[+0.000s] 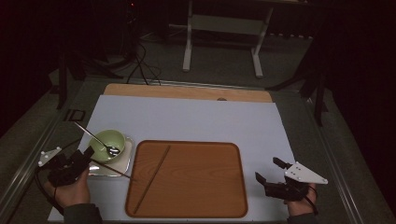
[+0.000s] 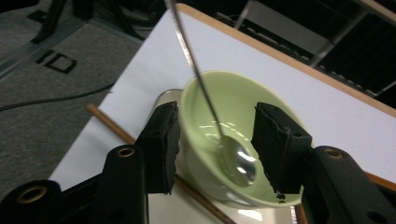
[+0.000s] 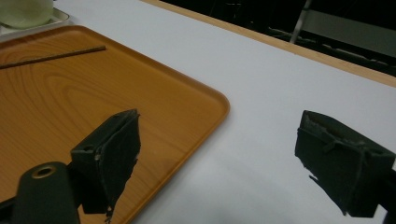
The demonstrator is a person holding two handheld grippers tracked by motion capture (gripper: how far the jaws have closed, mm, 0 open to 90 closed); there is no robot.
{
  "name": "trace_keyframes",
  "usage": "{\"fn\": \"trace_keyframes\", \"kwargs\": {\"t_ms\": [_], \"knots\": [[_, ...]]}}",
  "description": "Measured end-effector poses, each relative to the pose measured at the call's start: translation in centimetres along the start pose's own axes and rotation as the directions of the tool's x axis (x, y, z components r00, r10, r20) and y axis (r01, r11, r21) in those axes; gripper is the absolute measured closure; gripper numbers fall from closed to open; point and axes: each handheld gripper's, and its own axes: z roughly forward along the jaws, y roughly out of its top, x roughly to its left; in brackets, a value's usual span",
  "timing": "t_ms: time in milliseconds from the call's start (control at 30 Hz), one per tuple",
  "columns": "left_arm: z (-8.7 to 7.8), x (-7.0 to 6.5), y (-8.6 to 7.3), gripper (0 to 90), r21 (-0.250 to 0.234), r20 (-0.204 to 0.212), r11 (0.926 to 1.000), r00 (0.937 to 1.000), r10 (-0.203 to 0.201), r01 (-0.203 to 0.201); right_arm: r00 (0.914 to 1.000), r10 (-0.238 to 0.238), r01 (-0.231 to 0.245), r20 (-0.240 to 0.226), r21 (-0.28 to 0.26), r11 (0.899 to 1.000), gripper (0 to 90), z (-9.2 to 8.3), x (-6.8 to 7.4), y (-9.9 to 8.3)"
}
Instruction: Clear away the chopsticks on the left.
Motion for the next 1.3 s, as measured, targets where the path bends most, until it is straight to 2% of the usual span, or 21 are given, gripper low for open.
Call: {"fn": "trace_keyframes", "kwargs": {"t_ms": [267,467,767,1067,1300], "knots": [[0.7,1.5,-0.2,54.2,0.026,-0.057,0.9988,0.9976,-0.041,0.042,1.0,-0.001,0.001,0.001,0.001,1.0,13.9,0.0,0.0,0.0],[1.3,2.3,-0.4,57.7,0.047,-0.08,0.9948,0.9931,-0.086,0.09,1.0,-0.002,0.002,0.001,0.0,1.0,13.9,0.1,0.1,0.0],[2.8,3.3,-0.9,61.5,0.121,-0.095,0.9818,0.9862,-0.136,0.147,1.0,-0.005,0.005,0.0,0.004,1.0,13.9,0.1,0.1,0.0],[3.4,3.7,-1.2,62.2,0.144,-0.076,0.9698,0.9792,-0.188,0.197,1.0,-0.003,0.003,0.001,0.007,1.0,13.9,0.1,0.1,0.0],[3.8,4.1,-1.3,63.8,0.16,-0.072,0.9626,0.9752,-0.209,0.218,1.0,-0.003,0.003,0.002,0.008,1.0,13.9,0.1,0.1,0.0]]}}
